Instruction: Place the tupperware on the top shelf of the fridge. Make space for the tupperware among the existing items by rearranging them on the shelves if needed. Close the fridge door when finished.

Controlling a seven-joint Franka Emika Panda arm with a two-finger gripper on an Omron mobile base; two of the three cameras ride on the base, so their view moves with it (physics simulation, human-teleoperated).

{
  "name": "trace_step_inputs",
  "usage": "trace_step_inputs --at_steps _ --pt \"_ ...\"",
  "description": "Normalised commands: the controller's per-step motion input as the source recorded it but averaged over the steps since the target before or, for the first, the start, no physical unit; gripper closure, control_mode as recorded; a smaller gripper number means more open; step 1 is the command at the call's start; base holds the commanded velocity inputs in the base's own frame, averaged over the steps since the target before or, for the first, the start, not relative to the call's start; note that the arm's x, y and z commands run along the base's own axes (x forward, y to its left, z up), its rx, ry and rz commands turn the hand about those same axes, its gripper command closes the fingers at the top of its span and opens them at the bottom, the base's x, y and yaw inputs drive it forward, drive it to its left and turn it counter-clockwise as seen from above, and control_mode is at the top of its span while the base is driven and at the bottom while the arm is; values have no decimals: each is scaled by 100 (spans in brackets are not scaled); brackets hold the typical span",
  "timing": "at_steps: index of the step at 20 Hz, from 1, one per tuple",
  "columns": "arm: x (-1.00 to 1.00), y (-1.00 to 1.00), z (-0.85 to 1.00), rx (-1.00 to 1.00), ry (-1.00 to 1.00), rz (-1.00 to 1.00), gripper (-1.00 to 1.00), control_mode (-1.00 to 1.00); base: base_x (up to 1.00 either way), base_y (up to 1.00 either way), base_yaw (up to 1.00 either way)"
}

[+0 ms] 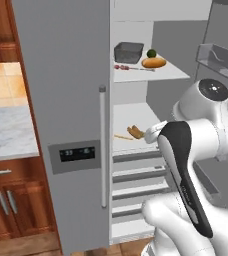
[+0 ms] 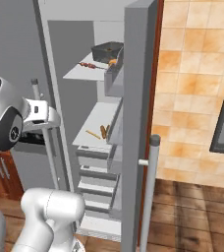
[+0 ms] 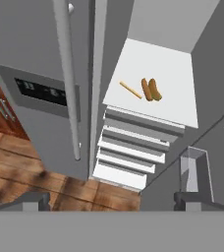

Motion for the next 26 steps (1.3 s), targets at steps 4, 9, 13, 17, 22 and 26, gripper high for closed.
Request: trace_step_inputs --at_steps 4,9,13,17,22,26 --pt "0 0 0 0 0 0 -100 100 -96 0 -7" --pt "0 0 0 0 0 0 -100 100 -46 -7 -3" --pt "0 0 0 0 0 0 -100 100 1 -13 -1" --pt "2 0 0 0 0 0 -100 -100 9 -1 0" --pt "1 -14 0 0 0 0 -100 -100 0 0 0" --pt "-20 -64 -6 0 0 -4 -100 -100 0 0 0"
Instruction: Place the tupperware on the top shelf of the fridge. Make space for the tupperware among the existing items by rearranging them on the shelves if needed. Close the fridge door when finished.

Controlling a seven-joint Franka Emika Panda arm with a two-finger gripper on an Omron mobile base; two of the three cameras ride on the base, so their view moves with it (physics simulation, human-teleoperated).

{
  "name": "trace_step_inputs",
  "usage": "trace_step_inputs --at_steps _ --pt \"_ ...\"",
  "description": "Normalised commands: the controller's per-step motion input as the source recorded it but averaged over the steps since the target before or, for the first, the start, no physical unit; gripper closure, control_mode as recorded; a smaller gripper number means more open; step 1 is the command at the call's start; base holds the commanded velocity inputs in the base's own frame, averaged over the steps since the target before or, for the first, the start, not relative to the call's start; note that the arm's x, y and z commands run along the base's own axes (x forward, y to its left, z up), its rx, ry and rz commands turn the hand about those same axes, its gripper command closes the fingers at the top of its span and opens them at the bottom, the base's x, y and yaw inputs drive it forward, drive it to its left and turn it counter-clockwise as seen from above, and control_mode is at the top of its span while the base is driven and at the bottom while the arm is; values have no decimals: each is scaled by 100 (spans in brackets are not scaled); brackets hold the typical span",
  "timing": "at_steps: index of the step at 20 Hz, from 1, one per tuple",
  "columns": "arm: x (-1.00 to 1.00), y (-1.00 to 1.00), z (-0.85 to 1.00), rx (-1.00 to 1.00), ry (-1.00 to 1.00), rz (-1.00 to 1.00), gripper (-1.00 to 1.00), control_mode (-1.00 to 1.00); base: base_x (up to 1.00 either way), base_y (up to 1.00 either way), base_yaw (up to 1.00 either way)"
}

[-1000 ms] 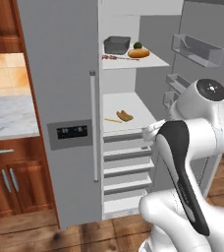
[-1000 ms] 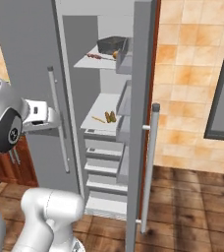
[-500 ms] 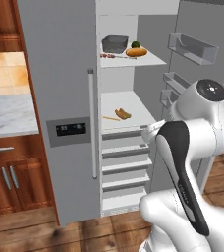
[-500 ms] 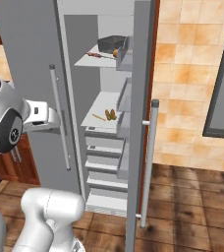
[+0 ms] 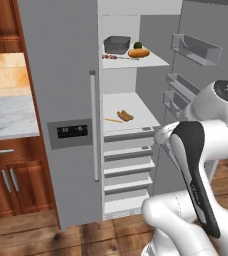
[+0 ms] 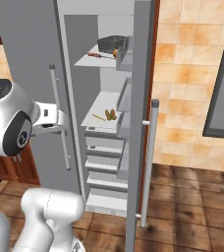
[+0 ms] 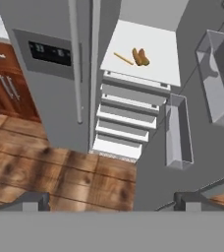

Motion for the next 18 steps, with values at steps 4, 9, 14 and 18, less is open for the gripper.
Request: trace_step_inputs --at_steps 4,9,14,18 --pt "-36 -78 -23 1 0 -16 -100 -100 0 0 0" --pt "-9 -94 -38 6 -2 -25 -100 -100 0 0 0" --pt "2 -100 -32 8 -2 -30 -100 -100 0 0 0" --pt "11 -100 0 29 0 -4 -100 -100 0 0 0"
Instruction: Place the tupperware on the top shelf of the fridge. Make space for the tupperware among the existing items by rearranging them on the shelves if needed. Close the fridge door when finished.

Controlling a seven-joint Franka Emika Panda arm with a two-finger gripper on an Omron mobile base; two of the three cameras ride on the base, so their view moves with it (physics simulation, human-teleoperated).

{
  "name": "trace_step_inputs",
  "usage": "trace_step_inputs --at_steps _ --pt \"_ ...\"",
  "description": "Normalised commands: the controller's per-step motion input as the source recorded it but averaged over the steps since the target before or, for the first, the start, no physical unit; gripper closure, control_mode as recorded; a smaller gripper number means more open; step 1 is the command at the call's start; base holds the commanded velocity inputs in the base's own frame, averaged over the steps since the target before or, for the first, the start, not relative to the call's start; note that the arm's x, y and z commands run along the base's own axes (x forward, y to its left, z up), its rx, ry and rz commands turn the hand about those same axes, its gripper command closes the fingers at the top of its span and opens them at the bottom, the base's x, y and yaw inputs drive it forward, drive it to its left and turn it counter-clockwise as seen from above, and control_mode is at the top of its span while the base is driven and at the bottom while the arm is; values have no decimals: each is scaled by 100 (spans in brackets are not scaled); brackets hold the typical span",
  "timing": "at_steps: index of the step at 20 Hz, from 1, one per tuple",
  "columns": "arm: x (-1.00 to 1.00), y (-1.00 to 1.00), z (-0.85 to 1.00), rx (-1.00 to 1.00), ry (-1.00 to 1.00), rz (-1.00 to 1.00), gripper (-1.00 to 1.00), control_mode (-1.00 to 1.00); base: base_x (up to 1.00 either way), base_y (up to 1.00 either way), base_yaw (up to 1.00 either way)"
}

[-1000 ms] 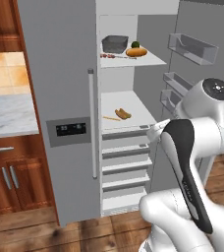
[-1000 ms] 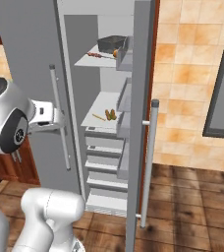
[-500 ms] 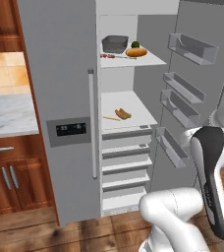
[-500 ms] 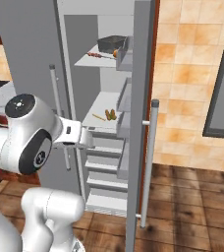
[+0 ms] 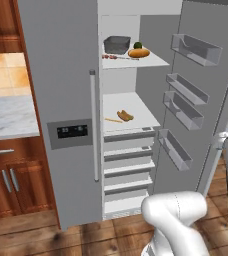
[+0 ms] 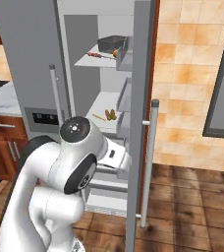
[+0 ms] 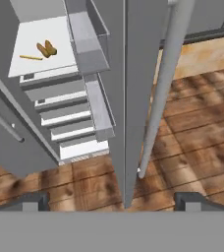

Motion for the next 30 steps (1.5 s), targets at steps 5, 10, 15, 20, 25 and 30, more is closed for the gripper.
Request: trace_step_inputs --at_steps 5,10,15,20,25,30 --pt "13 -100 0 32 0 0 -100 -100 0 0 0" --pt "52 -100 -4 31 0 0 -100 -100 0 0 0" --pt "68 -84 -11 30 0 0 -100 -100 0 0 0" --pt "80 -52 -14 27 0 0 -100 -100 0 0 0" --pt "72 -41 -7 23 2 0 -100 -100 0 0 0" --pt "77 -1 -47 15 1 0 -100 -100 0 0 0"
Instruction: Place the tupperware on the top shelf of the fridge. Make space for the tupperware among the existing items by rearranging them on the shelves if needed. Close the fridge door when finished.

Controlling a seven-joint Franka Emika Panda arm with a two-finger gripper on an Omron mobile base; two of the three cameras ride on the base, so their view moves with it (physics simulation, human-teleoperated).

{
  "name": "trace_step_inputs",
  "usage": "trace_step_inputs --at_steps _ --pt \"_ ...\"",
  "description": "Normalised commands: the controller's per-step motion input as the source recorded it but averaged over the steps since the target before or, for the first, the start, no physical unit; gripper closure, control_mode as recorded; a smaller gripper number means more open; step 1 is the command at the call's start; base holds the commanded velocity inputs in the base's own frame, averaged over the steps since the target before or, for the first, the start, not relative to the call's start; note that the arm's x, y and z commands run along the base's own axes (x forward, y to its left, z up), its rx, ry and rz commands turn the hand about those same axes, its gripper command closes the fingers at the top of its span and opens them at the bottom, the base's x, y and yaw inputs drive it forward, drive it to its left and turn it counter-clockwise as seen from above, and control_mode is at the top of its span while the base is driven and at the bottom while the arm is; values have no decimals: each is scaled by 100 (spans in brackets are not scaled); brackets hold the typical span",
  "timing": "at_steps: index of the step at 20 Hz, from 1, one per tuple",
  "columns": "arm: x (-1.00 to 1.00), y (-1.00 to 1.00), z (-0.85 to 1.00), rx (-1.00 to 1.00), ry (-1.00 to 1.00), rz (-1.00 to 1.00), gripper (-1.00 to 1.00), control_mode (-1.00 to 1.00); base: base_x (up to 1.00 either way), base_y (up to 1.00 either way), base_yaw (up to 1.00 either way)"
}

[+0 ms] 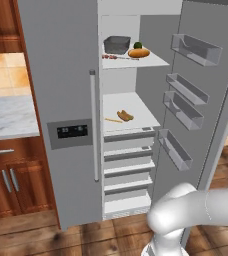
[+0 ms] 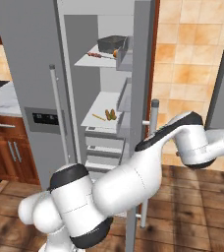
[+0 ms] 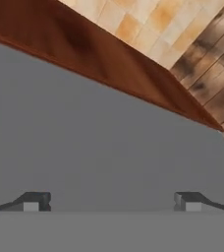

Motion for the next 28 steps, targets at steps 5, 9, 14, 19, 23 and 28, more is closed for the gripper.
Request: trace_step_inputs --at_steps 5,9,14,19,23,28 --pt "71 11 -59 14 0 0 -100 -100 0 0 0" --pt "66 7 -36 18 1 0 -100 -100 0 0 0" --pt "25 53 -30 12 12 12 -100 -100 0 0 0" --pt "-1 98 -41 0 10 20 -100 -100 0 0 0" --pt "-3 100 -39 -3 0 17 -100 -100 0 0 0" --pt "-6 100 -28 -7 -5 15 -100 -100 0 0 0"
